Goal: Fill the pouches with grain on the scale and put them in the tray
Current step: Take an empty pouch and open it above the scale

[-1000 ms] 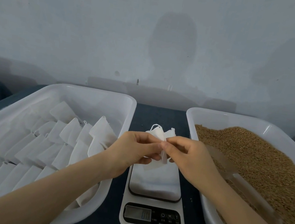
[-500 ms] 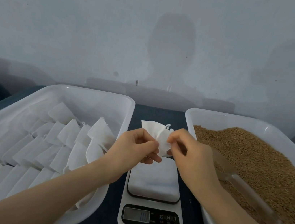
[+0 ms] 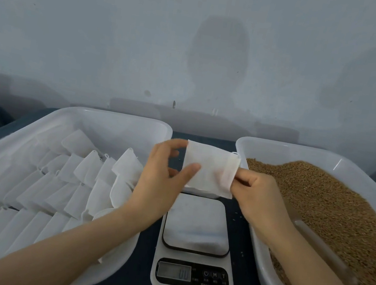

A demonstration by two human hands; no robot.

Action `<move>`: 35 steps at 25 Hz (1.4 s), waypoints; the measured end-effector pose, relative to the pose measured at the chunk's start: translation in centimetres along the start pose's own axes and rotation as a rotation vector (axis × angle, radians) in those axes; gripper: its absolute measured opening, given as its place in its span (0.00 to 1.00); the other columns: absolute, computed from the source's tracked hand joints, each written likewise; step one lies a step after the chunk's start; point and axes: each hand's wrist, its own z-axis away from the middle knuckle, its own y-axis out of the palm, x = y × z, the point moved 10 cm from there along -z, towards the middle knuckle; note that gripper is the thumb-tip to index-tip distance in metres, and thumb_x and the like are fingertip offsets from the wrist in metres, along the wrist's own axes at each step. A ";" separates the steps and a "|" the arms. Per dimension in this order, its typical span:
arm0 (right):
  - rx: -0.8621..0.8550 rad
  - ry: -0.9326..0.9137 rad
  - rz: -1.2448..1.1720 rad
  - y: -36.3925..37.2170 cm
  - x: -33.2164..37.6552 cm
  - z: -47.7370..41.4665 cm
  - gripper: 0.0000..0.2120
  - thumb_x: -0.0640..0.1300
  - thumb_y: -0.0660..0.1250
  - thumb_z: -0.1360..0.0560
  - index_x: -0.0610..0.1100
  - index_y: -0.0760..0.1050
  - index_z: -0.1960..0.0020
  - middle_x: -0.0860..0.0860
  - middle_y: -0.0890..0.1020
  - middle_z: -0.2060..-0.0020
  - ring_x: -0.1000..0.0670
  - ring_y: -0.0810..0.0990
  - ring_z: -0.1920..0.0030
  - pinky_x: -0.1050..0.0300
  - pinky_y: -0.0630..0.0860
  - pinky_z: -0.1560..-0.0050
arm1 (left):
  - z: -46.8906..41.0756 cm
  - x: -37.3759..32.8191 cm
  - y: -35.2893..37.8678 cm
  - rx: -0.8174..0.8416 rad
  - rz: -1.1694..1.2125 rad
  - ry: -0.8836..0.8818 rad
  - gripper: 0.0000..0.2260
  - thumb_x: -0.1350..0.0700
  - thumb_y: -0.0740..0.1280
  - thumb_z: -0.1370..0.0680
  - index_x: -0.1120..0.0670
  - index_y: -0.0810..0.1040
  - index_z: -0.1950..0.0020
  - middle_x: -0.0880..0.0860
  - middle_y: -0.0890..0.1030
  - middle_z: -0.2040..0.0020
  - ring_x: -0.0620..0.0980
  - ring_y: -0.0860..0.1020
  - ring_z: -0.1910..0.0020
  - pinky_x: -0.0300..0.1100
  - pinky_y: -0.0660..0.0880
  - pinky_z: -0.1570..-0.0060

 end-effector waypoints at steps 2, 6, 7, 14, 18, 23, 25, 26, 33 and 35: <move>-0.001 0.026 -0.036 -0.4 0.0 0.0 0.06 0.47 0.69 0.25 0.51 0.84 0.51 0.56 0.81 0.74 0.56 0.77 0.75 0.62 0.75 0.74 | -0.5 1.6 -0.5 0.001 0.059 -0.126 0.19 0.50 0.71 0.26 0.41 0.68 0.39 0.36 0.76 0.49 0.26 0.74 0.54 0.20 0.69 0.61; 0.017 0.111 -0.074 -0.5 -0.7 -0.1 0.05 0.50 0.70 0.26 0.55 0.84 0.52 0.42 0.84 0.60 0.32 0.79 0.52 0.30 0.75 0.53 | -0.9 2.2 -0.6 0.018 0.108 -0.147 0.15 0.54 0.71 0.25 0.45 0.74 0.41 0.40 0.83 0.61 0.36 0.80 0.62 0.27 0.72 0.63; 0.019 0.128 -0.069 -0.6 -0.8 -0.1 0.05 0.51 0.69 0.26 0.54 0.84 0.53 0.43 0.85 0.60 0.32 0.79 0.51 0.30 0.75 0.51 | -1.0 2.0 -0.8 -0.001 0.097 -0.126 0.13 0.54 0.71 0.25 0.44 0.74 0.43 0.39 0.83 0.62 0.36 0.80 0.61 0.28 0.71 0.62; 0.075 0.139 0.004 -0.6 -0.7 0.0 0.08 0.52 0.66 0.29 0.58 0.83 0.63 0.47 0.84 0.65 0.47 0.80 0.66 0.56 0.77 0.64 | 0.2 -1.1 1.3 0.130 -0.319 0.195 0.37 0.41 0.73 0.32 0.42 0.59 0.27 0.33 0.64 0.34 0.32 0.62 0.36 0.24 0.57 0.39; 0.225 0.041 0.199 1.4 0.1 0.6 0.07 0.51 0.66 0.28 0.59 0.79 0.63 0.60 0.81 0.71 0.61 0.75 0.75 0.71 0.65 0.77 | 2.0 -2.7 5.2 0.291 -0.637 0.554 0.43 0.35 0.70 0.34 0.47 0.58 0.24 0.41 0.63 0.27 0.39 0.53 0.25 0.36 0.49 0.29; 0.228 -0.022 0.274 2.4 0.2 0.6 0.09 0.56 0.64 0.27 0.56 0.80 0.62 0.59 0.81 0.67 0.60 0.78 0.66 0.67 0.70 0.71 | 1.2 -1.6 5.0 0.248 -0.614 0.450 0.25 0.45 0.75 0.30 0.50 0.75 0.36 0.45 0.78 0.41 0.46 0.74 0.40 0.39 0.65 0.39; 0.194 -0.038 0.248 2.0 0.5 0.7 0.11 0.57 0.63 0.26 0.56 0.82 0.60 0.54 0.82 0.65 0.55 0.79 0.64 0.59 0.74 0.64 | 0.8 -0.9 4.9 0.296 -0.531 0.341 0.22 0.47 0.74 0.29 0.48 0.74 0.38 0.43 0.78 0.44 0.43 0.75 0.45 0.36 0.69 0.43; 0.166 -0.041 0.231 1.6 0.7 0.7 0.11 0.57 0.62 0.25 0.58 0.81 0.60 0.54 0.81 0.65 0.55 0.79 0.63 0.59 0.74 0.63 | 0.6 -0.4 4.8 0.323 -0.492 0.271 0.21 0.47 0.74 0.29 0.47 0.73 0.39 0.42 0.77 0.45 0.41 0.75 0.47 0.32 0.70 0.47; -0.010 0.147 0.648 -7.8 -3.8 -1.5 0.11 0.51 0.62 0.22 0.50 0.78 0.44 0.56 0.82 0.52 0.61 0.76 0.63 0.72 0.70 0.65 | 0.9 1.0 5.2 0.488 -0.366 0.061 0.23 0.46 0.75 0.31 0.37 0.67 0.42 0.40 0.74 0.41 0.43 0.75 0.45 0.35 0.73 0.47; 0.136 0.384 0.886 -10.5 -8.9 -0.5 0.16 0.55 0.61 0.23 0.46 0.78 0.43 0.50 0.83 0.51 0.54 0.80 0.57 0.63 0.77 0.57 | 1.1 0.9 5.6 0.521 -0.372 0.059 0.24 0.45 0.75 0.31 0.36 0.65 0.43 0.39 0.73 0.43 0.42 0.75 0.48 0.30 0.72 0.51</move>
